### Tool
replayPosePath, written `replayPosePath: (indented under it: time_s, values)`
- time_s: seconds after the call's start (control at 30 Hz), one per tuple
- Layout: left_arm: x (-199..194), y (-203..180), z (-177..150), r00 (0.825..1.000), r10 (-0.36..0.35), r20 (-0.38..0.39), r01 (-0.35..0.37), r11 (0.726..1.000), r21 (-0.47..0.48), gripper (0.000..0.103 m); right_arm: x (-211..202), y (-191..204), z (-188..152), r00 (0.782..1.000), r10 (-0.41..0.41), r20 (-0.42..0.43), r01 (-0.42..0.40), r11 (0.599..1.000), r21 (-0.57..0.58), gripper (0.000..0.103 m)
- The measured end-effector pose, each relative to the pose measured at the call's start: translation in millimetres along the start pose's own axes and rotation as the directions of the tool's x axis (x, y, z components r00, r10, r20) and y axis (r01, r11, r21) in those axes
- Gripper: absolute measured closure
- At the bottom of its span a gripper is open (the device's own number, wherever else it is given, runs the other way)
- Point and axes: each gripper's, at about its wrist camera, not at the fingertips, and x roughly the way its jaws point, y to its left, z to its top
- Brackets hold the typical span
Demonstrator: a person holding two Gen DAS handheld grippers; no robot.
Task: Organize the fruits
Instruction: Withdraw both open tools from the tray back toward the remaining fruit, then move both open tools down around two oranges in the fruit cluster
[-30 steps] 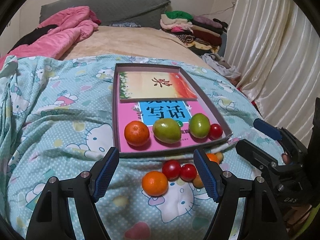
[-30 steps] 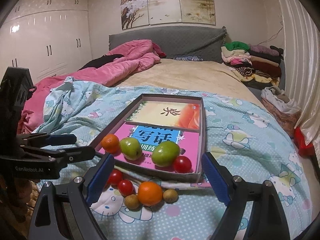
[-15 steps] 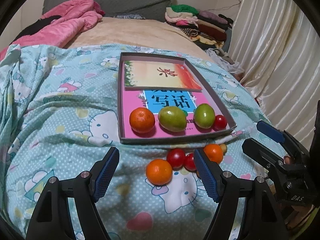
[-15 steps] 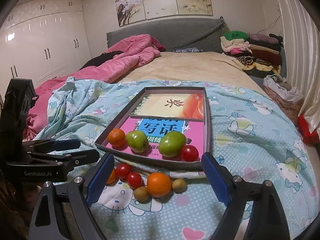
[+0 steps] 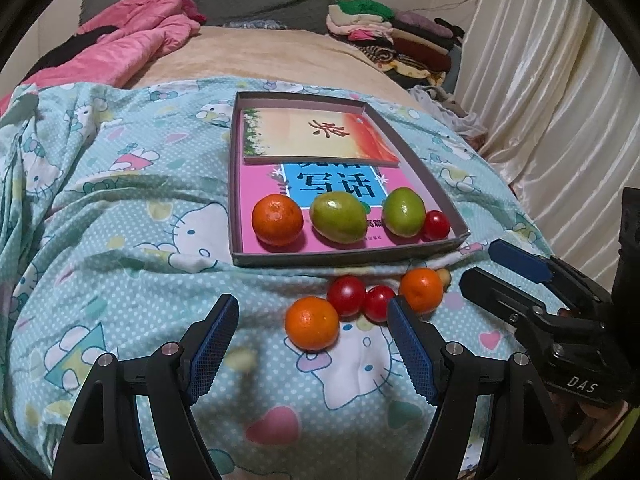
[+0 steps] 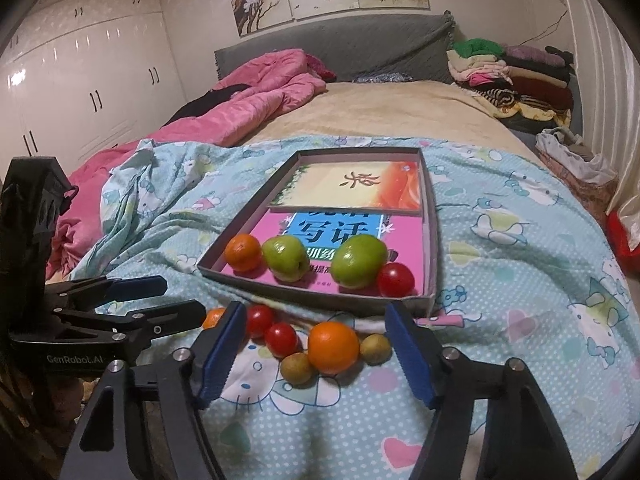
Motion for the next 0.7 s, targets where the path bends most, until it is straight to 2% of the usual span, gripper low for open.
replayPosePath:
  time_s: [0.3, 0.7]
  values:
    - [1.9, -4.6, -2.5, 1.000, 0.007, -0.015, -0.007, 1.000, 0.020, 0.025, 7.1, -1.0, -2.6, 0.998, 0.045, -0.041, -0.044, 0.999, 0.024, 0.049]
    - [17.6, -3.3, -7.7, 0.998, 0.023, -0.066, -0.021, 0.999, 0.029, 0.025, 24.3, -6.3, -11.0, 0.988, 0.048, -0.146, -0.040, 0.998, 0.056, 0.055]
